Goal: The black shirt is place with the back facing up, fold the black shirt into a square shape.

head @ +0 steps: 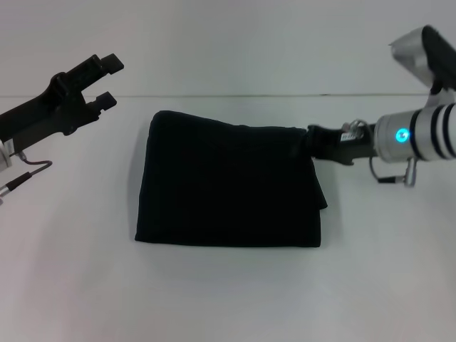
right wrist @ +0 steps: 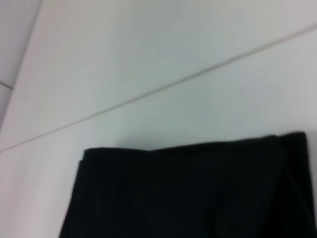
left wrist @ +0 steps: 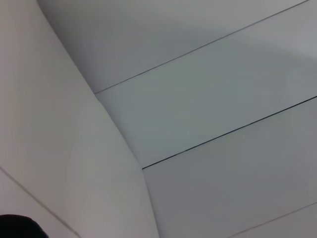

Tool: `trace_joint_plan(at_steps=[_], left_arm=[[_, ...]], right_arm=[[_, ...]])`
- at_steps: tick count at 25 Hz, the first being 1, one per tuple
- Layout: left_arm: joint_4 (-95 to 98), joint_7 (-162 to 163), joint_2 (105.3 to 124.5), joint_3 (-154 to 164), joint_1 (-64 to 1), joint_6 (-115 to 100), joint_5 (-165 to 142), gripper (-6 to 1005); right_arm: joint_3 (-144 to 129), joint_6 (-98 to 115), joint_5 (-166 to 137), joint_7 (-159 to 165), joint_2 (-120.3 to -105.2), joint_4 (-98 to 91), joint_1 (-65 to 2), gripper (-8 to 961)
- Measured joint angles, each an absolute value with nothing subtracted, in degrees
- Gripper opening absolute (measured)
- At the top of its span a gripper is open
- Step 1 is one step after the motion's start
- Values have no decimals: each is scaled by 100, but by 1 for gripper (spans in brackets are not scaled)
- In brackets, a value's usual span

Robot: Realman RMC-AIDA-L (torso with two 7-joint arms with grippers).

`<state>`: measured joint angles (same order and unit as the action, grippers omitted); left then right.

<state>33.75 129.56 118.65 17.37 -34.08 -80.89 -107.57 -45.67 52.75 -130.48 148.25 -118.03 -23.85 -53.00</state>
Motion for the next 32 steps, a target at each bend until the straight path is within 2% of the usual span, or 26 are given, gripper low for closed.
trace_joint_plan(at_steps=[5, 17, 26, 29, 32], left_arm=[[3375, 12955, 11865, 1737, -3420, -8090, -10755, 937], [3375, 12955, 11873, 1741, -3413, -8069, -10676, 937], [3316, 12947, 11874, 1749, -3401, -8086, -10617, 936], [3314, 12946, 11874, 1749, -3390, -8119, -10613, 936], [3311, 12946, 11883, 1749, -3379, -8157, -10601, 936]], right_arm=[[-4637, 5367, -13094, 14903, -11719, -2484, -5302, 35], [-4924, 4724, -13096, 14869, -11785, -2100, -5316, 46], [-5229, 4496, -13105, 14956, -11722, -1834, -5325, 54], [-5251, 4613, -13105, 15144, -11619, -1834, -5316, 57], [-5264, 4819, -13105, 15272, -11459, -1836, -5261, 170]])
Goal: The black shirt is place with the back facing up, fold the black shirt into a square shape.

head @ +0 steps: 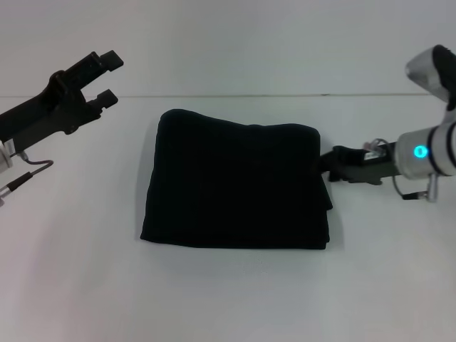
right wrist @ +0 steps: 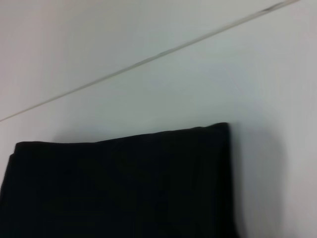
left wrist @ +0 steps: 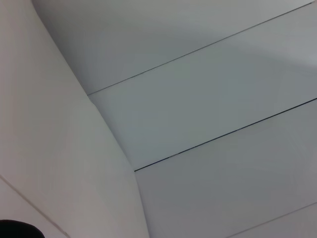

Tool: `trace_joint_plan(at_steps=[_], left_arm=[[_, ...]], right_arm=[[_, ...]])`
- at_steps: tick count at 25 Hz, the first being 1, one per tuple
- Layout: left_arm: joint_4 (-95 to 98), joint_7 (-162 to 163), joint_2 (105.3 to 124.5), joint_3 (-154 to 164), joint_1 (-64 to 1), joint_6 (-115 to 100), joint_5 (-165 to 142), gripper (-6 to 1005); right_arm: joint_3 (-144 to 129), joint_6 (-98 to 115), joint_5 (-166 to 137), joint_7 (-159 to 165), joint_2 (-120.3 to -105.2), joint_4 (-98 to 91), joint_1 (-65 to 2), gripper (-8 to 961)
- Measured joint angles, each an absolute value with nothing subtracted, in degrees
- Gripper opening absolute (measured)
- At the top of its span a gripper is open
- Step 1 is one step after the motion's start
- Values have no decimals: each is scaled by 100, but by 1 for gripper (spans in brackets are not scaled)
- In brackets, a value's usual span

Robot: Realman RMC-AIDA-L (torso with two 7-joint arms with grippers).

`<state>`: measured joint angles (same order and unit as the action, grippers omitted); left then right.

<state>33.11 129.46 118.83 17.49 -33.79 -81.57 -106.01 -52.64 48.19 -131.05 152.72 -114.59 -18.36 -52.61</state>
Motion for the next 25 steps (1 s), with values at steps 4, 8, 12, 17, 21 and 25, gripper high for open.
trace_joint_plan(at_steps=[4, 8, 12, 17, 21, 25], left_arm=[[3304, 12946, 11896, 1749, -3368, -8187, -10551, 937], [3304, 12942, 11913, 1750, -3341, -8239, -10512, 937], [3313, 12902, 11911, 1753, -3296, -8320, -10499, 937], [3375, 12718, 11824, 1811, -3222, -8589, -10736, 937], [3385, 12543, 11688, 2006, -3258, -8859, -11566, 936], [3391, 12751, 11624, 2129, -3345, -9035, -12559, 916]], right_arm=[[-5130, 5235, -13012, 15387, -11273, -1985, -5087, 302], [-4740, 5990, -12535, 15084, -11253, -2685, -4726, 384], [-4395, 6803, -11584, 13800, -11386, -3406, -4254, 378], [-3788, 7717, -10131, 11167, -11476, -3487, -3477, 399], [-3320, 8323, -9603, 9484, -11563, -3528, -2721, 580], [-2603, 8681, -9234, 7797, -11807, -3487, -2103, 721]])
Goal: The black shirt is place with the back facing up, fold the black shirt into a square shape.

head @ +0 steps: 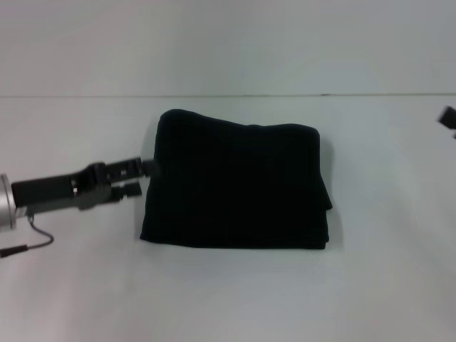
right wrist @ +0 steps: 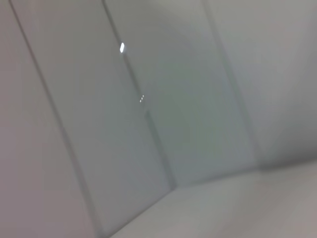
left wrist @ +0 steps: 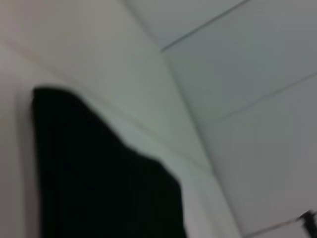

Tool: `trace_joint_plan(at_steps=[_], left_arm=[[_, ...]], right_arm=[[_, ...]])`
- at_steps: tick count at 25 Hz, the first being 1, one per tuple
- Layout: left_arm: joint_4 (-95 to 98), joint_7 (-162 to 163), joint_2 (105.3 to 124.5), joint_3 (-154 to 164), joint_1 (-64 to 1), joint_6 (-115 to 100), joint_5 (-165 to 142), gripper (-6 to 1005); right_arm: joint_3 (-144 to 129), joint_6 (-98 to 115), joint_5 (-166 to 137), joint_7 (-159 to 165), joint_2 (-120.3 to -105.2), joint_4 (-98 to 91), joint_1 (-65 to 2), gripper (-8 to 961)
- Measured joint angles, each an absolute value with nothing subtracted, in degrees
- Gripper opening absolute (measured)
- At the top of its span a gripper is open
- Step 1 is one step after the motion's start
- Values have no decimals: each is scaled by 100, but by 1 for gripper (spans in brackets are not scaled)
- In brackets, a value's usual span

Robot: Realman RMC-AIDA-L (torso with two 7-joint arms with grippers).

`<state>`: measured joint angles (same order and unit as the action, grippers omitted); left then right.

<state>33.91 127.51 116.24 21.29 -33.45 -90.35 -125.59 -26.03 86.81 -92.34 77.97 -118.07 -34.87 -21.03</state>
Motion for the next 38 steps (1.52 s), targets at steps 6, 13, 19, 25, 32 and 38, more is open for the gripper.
trace_joint_plan(at_steps=[6, 13, 19, 25, 32, 38], left_arm=[[3321, 14211, 11639, 2111, -3316, -8812, -13222, 885], [3129, 14743, 11707, 2134, -3193, -8371, -13328, 671], [2836, 14952, 11718, 2100, -3172, -8032, -13344, 516], [2804, 14904, 11758, 2024, -3151, -7766, -13315, 520], [2802, 14446, 11778, 2041, -3260, -7556, -13307, 520], [2797, 14240, 11757, 2046, -3321, -7466, -13328, 520]], right_arm=[[-1952, 9003, -9110, 7296, -11931, -3282, -1849, 832], [-1845, 9008, -9102, 7282, -11891, -3099, -2002, 851], [-1802, 9064, -9102, 7279, -11884, -3100, -2069, 851], [-1795, 9076, -9101, 7299, -11883, -3102, -2079, 851], [-1793, 9103, -9098, 7318, -11887, -3103, -2077, 851], [-1791, 9110, -9108, 7321, -11890, -3103, -2071, 851]])
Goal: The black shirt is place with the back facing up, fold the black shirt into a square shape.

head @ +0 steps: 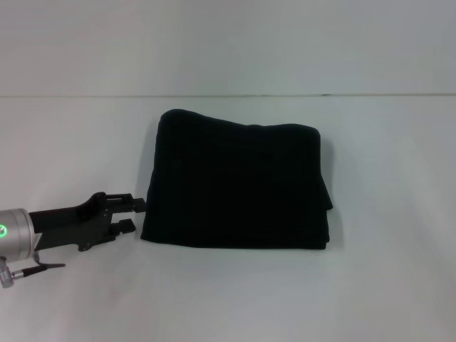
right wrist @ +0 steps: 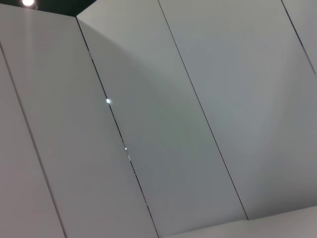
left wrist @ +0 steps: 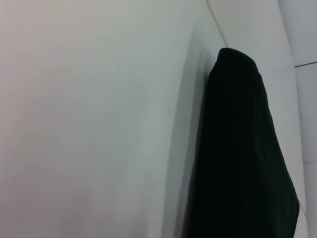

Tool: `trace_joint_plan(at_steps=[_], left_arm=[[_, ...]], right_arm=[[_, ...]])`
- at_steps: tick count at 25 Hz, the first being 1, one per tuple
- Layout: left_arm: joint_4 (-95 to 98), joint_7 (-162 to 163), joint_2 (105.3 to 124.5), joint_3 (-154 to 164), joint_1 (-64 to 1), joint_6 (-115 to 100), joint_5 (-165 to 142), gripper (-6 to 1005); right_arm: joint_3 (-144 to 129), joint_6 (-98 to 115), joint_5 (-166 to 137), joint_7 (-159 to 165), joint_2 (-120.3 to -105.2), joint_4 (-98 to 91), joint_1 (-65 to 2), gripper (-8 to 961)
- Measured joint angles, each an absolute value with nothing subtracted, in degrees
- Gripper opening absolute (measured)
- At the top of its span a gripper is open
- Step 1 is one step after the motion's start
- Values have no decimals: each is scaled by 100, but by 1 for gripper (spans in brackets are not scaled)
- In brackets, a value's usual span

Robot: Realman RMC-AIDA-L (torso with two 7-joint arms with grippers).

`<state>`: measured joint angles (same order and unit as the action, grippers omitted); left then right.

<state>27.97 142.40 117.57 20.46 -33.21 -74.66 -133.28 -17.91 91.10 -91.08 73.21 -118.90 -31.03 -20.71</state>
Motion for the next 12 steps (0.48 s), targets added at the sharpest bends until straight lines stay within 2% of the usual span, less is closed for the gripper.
trace_joint_plan(at_steps=[12], left_arm=[[2655, 14112, 11778, 2084, -3323, -7289, -13351, 519]], right_arm=[[-1793, 9115, -9100, 7307, -11892, -3103, -2030, 851]])
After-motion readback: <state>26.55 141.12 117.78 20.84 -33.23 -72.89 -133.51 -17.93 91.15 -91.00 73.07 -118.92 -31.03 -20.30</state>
